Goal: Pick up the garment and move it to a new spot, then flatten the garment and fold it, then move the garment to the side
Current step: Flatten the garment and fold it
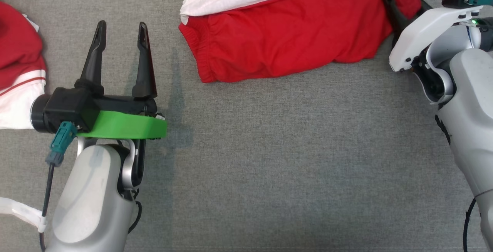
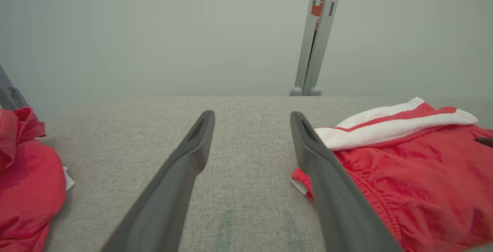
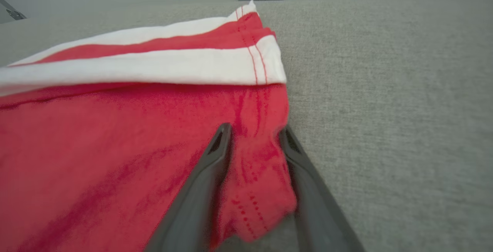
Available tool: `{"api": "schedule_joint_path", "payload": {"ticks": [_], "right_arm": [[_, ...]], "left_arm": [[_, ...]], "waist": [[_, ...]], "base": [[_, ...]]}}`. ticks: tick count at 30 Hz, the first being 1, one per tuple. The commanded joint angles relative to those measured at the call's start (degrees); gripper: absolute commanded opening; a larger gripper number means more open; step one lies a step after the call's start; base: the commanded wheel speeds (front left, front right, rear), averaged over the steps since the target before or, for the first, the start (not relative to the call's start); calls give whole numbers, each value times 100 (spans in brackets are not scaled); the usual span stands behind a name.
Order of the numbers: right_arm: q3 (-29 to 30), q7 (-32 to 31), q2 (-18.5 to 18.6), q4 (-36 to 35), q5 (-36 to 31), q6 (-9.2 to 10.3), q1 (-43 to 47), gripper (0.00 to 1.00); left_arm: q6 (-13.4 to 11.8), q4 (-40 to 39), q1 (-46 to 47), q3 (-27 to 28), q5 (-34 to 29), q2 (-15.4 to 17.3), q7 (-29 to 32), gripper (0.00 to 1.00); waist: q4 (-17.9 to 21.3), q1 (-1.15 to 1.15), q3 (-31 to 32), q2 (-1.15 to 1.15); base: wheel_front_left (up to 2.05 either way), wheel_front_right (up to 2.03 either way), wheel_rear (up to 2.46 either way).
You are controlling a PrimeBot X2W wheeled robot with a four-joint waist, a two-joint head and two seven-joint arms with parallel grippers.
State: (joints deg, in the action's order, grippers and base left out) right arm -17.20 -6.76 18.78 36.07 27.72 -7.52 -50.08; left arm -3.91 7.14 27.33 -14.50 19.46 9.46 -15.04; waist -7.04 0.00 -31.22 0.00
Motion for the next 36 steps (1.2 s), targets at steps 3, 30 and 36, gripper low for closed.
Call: {"api": "schedule_joint_path", "payload": {"ticks": [3,30,36], "right_arm": [[-31,227,-18,154,45,9,156,0],[1768,432,-495,-2094,-670,7,2688,0],[1070,181,-682,-2588,-1074,7,2099,0]], "left_arm": [[54,30,5,72,-101,-36,-16,100],[-20,-3,-633,32,-134,55,79,100],[3,50,-559,-34,-116,17,75,100]], "waist": [[34,0,90,0],[480,0,813,0],[368,0,884,0]], "base": [[0,0,0],[0,0,0],[0,0,0]]}}
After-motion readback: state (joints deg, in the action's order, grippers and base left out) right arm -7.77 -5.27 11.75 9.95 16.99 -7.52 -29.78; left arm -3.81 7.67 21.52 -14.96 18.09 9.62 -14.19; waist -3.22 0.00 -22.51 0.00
